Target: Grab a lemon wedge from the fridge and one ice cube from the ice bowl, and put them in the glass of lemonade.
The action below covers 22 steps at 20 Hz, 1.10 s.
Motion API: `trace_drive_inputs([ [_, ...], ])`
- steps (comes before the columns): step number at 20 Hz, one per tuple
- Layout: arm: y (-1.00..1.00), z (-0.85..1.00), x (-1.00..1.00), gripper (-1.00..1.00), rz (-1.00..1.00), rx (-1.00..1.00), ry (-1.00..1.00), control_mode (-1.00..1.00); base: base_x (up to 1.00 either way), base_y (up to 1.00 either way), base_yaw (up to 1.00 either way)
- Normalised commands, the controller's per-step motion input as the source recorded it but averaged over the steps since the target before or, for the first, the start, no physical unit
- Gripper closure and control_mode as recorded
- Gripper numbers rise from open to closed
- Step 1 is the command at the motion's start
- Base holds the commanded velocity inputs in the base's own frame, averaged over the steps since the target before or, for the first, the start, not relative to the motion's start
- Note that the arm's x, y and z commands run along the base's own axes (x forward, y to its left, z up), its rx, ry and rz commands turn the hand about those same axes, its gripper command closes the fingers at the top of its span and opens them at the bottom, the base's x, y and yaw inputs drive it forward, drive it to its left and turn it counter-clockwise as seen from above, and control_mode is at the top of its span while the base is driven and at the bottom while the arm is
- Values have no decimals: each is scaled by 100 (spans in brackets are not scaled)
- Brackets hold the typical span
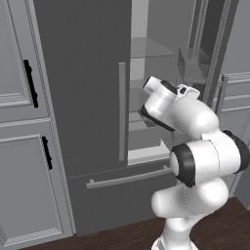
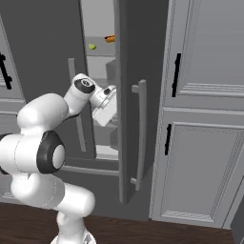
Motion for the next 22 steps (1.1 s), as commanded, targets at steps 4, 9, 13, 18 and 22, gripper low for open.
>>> trace_drive_inputs([
  [4,-90,0,-70,-100,-23,0,0,-100,0,0,0],
  [9,-43,0,-14,-100,-7,0,-8,-100,0,0,0],
  [13,-21,0,2,-100,13,-9,-20,-100,0,0,0],
  [18,-29,0,14,-100,23,-14,-22,-100,0,0,0],
  [22,-56,0,1,-100,22,-14,-14,-100,0,0,0],
])
